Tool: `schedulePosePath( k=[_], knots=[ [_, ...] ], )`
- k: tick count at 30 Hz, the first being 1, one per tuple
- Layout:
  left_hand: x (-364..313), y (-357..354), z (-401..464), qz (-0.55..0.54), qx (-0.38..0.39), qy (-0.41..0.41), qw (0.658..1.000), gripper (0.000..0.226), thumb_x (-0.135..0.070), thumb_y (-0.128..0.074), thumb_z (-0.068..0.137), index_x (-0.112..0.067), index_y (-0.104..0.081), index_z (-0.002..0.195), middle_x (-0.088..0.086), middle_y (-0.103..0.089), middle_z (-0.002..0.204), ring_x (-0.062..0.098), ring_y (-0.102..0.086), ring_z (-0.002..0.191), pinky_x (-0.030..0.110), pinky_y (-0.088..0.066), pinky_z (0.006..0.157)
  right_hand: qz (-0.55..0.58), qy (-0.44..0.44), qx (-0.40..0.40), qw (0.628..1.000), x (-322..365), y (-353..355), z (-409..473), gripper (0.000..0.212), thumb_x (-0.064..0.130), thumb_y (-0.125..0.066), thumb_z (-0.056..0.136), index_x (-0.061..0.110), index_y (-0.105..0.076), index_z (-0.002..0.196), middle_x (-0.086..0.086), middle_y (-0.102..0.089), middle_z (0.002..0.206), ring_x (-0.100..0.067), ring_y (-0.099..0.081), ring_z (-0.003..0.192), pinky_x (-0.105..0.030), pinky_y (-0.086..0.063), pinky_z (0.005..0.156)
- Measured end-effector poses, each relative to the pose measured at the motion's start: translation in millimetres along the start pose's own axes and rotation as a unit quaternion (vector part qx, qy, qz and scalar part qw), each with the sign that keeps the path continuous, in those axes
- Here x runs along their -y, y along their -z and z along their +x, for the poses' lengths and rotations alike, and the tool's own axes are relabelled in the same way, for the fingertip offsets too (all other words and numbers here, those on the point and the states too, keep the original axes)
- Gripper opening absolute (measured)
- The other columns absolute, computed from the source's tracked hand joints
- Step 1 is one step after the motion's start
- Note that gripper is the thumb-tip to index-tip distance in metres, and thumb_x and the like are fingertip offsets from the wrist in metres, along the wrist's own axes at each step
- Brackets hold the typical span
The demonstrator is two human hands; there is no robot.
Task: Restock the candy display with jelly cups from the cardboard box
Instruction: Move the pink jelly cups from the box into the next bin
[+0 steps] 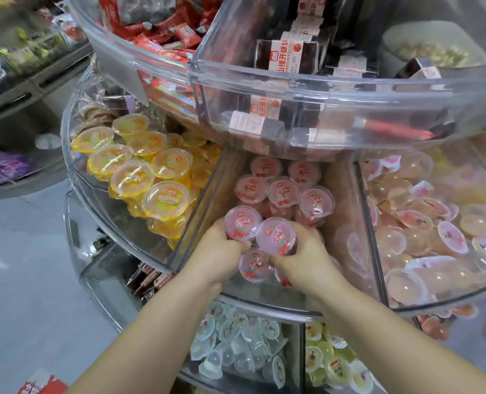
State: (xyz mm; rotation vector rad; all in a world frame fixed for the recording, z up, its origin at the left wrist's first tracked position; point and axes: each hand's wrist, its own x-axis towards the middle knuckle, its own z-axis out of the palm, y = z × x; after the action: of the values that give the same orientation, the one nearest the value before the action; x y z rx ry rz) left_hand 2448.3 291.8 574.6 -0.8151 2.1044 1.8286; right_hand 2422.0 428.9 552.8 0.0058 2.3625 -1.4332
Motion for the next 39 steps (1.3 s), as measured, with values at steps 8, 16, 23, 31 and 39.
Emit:
schedulePosePath(
  k=[8, 16, 23, 31, 39],
  knots=[
    [-6, -1, -4, -0.215, 0.006, 0.045, 0.976, 0.027, 0.005, -0.046, 0.091, -0.011, -0.061, 0.107, 0.003, -0.071, 0.090, 0.009, -0.066, 0.079, 0.018, -0.053, 0.068, 0.100, -0.040, 0.015, 0.994, 8, -6, 9, 0.032, 0.013, -0.070, 0.076, 0.019, -0.062, 0.107, -0.004, -0.069, 0.100, -0.020, -0.065, 0.094, -0.042, -0.056, 0.083],
    [3, -11, -1, -0.295, -0.054, 0.025, 0.954, 0.031, 0.008, -0.045, 0.090, -0.014, -0.060, 0.107, -0.006, -0.071, 0.079, -0.004, -0.065, 0.059, 0.008, -0.050, 0.054, 0.114, -0.020, 0.003, 0.993, 4, -2, 13, 0.031, 0.008, -0.071, 0.076, 0.015, -0.063, 0.105, -0.008, -0.069, 0.101, -0.021, -0.064, 0.097, -0.041, -0.054, 0.086],
    [4, -12, 1, -0.275, -0.049, 0.022, 0.960, 0.035, 0.005, -0.050, 0.088, -0.024, -0.061, 0.107, -0.005, -0.072, 0.093, 0.001, -0.068, 0.076, 0.013, -0.051, 0.064, 0.101, -0.024, 0.022, 0.994, 3, -7, 18, 0.032, 0.014, -0.066, 0.082, 0.020, -0.055, 0.111, 0.003, -0.064, 0.105, -0.017, -0.060, 0.103, -0.031, -0.050, 0.086],
    [1, -16, 5, -0.285, -0.080, 0.018, 0.955, 0.021, -0.006, -0.051, 0.093, -0.022, -0.063, 0.099, 0.000, -0.071, 0.093, 0.010, -0.066, 0.083, 0.017, -0.049, 0.065, 0.105, -0.022, 0.006, 0.994, -1, -3, 13, 0.026, 0.023, -0.068, 0.082, 0.032, -0.057, 0.104, 0.012, -0.064, 0.098, -0.009, -0.059, 0.093, -0.014, -0.044, 0.063],
    [0, -13, 8, -0.202, -0.088, 0.024, 0.975, 0.029, -0.005, -0.042, 0.096, -0.024, -0.064, 0.101, 0.006, -0.069, 0.090, 0.016, -0.061, 0.081, 0.013, -0.046, 0.050, 0.041, -0.017, 0.014, 0.999, 0, -3, 13, 0.042, 0.022, -0.062, 0.086, 0.017, -0.048, 0.125, 0.000, -0.060, 0.113, -0.013, -0.055, 0.098, -0.005, -0.041, 0.054]
  ],
)
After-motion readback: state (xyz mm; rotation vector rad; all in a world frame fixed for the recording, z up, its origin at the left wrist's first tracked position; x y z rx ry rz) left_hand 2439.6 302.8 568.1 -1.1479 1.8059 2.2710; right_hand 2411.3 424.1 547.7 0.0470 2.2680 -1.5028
